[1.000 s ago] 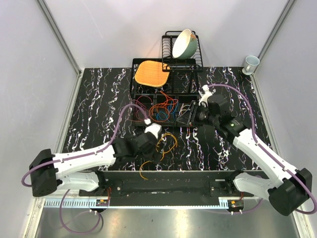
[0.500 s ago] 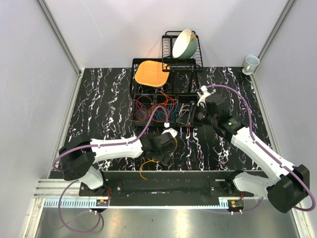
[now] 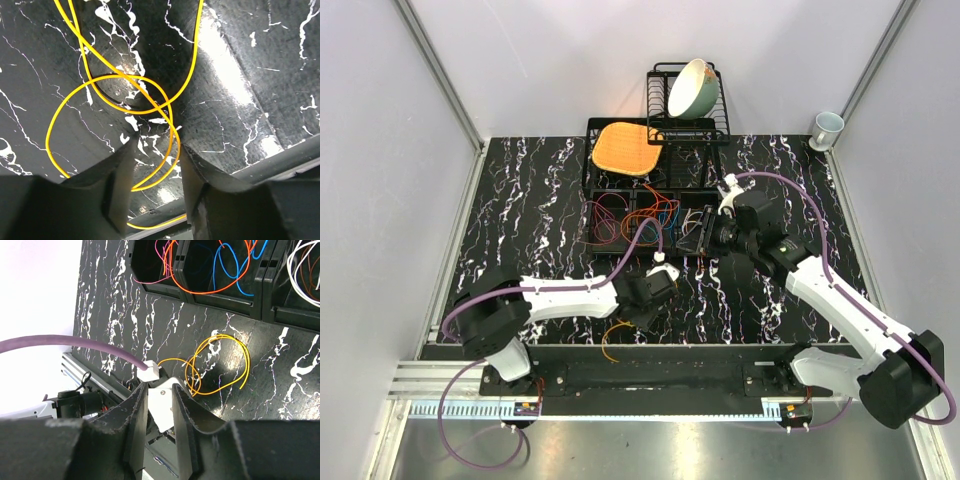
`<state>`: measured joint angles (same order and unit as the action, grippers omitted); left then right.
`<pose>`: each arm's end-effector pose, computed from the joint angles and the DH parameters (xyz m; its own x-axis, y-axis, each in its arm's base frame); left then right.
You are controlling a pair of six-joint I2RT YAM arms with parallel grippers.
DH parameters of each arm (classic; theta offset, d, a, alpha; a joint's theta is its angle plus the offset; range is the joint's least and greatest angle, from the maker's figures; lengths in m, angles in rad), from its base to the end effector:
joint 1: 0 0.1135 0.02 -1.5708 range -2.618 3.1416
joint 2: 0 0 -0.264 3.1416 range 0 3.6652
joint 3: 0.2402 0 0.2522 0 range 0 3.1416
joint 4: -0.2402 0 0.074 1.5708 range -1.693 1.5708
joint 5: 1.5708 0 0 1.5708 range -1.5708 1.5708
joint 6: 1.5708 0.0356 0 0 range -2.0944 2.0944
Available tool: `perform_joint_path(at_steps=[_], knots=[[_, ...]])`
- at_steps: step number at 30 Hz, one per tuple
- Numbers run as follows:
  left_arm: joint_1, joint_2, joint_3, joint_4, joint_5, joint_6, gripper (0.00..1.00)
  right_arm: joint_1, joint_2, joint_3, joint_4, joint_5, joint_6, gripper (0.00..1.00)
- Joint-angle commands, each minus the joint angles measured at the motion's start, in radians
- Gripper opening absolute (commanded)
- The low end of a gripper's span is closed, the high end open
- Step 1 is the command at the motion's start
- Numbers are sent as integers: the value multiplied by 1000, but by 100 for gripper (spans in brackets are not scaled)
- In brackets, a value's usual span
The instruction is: Untangle the cables
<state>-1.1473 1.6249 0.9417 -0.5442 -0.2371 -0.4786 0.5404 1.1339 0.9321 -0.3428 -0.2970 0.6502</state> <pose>0.1304 -0.2689 0.1667 -0.7366 0.5448 -0.4007 0.5795 0.8139 0.0413 0.2113 0.1390 0.3064 -0.7813 0.2063 -0.5890 -0.2935 0.7115 0.6385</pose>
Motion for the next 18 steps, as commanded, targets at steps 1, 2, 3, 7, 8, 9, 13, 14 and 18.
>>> perform_joint_path(at_steps=[1,2,3,7,8,9,13,14,18], knots=[[-2,15,9,20,-31,-2,35,7,3,10,24,15,0,32],[-2,24,14,13,-42,-3,30,7,1,10,24,13,0,32],[-2,27,14,10,-47,-3,21,6,-2,10,24,15,-1,32],[-2,18,26,-8,-77,-14,0,7,-5,11,19,16,2,31],[-2,10,29,-16,-96,-15,0,7,-5,11,19,18,2,32],[0,-12,43,-25,-106,-18,0,7,-8,10,19,19,2,31],[4,-80,133,-146,-169,1,0,7,-17,17,8,48,5,31],[11,-98,162,-170,-188,11,0,6,-20,19,5,56,6,31],[40,-181,301,-267,-243,58,0,7,-37,16,-4,94,22,29]])
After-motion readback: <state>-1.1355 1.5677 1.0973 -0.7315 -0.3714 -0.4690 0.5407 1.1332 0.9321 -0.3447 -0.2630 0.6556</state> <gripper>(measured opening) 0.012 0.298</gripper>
